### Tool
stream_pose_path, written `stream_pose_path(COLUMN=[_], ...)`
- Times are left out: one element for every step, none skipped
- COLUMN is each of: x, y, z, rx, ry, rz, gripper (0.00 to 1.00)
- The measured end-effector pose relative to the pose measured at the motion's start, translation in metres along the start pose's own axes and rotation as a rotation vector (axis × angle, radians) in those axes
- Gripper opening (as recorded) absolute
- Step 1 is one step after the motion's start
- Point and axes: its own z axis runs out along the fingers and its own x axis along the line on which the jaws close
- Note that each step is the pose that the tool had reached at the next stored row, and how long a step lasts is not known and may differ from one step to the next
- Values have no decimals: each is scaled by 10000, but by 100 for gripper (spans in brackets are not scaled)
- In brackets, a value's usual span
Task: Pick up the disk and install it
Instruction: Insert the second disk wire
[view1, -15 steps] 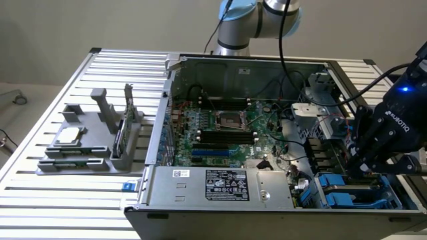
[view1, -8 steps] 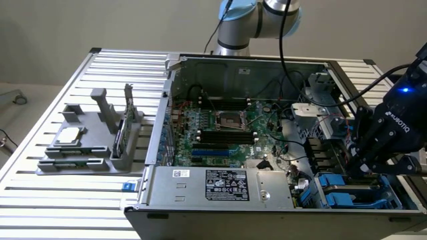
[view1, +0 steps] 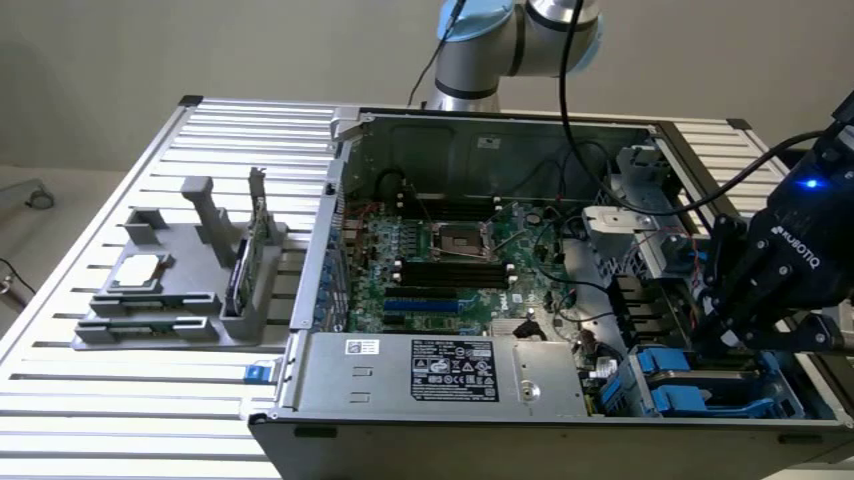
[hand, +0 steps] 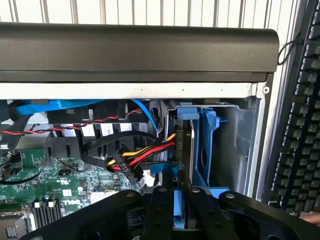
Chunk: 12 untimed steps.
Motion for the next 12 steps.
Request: stream_pose_path(x=[-3,-7,-11,-14,-18,-22,-25,-28,-31,-34,-35,-37], y=[1,3,4,6,7,9,10,12,13,14,15,15], z=[4,7,10,14,18,23,26,28,31,34,36,38], rx=[0,0,0,1,1,1,1,0,0,0,0,1], ry=[1,-1,-2,0,2,3,1,-2,-2,-2,-1,0], rz=[0,0,0,0,0,0,0,1,1,1,0,0], gripper=[16,16,16,16,16,16,16,16,16,16,16,16])
